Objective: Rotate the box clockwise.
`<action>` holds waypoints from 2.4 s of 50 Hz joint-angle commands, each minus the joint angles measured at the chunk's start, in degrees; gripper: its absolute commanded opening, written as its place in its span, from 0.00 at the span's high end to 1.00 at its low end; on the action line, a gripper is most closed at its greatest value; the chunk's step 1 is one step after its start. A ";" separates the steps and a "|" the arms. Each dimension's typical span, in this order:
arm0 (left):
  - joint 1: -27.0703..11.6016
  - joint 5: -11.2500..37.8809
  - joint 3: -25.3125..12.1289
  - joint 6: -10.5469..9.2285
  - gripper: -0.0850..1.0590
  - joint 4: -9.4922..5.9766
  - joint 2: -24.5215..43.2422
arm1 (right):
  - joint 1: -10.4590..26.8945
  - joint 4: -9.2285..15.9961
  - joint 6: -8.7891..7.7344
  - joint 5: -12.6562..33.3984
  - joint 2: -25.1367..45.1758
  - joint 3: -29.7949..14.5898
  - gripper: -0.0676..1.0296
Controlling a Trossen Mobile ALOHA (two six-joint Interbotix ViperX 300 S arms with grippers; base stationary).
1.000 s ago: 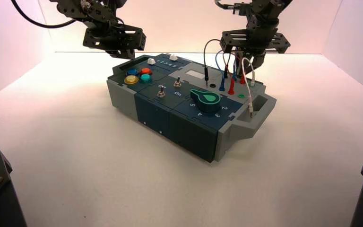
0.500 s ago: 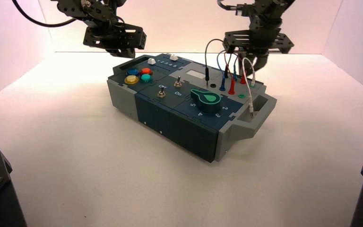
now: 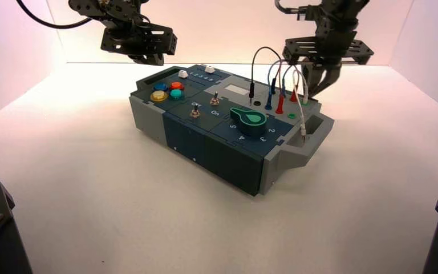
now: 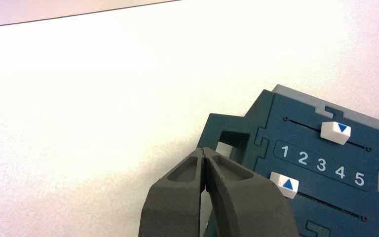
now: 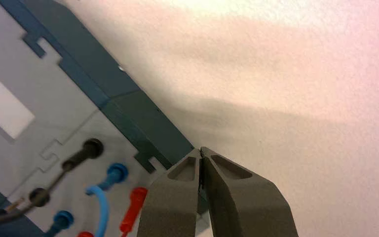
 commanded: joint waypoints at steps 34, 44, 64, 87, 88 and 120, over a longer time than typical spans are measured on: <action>0.35 -0.26 -0.97 0.18 0.95 0.09 -2.29 | 7.29 5.36 -0.18 0.79 -1.32 -1.85 0.96; 0.35 -0.26 -1.05 0.18 0.95 0.09 -2.11 | 8.00 6.06 -0.18 0.70 -1.32 -1.93 0.96; 0.53 0.26 -1.14 0.35 0.95 0.09 -2.02 | 8.09 5.62 -0.18 0.00 0.97 -2.20 0.96; 0.09 6.68 -2.81 2.02 0.95 0.09 -3.87 | 7.91 4.83 -0.18 -0.09 2.02 -2.99 0.96; 0.09 6.86 -2.81 2.20 0.95 0.09 -4.04 | 7.91 4.83 -0.18 -0.09 2.02 -3.08 0.96; -1.67 14.85 -3.69 2.55 0.95 -0.53 -6.77 | 7.82 4.22 -0.26 0.00 2.37 -3.87 0.96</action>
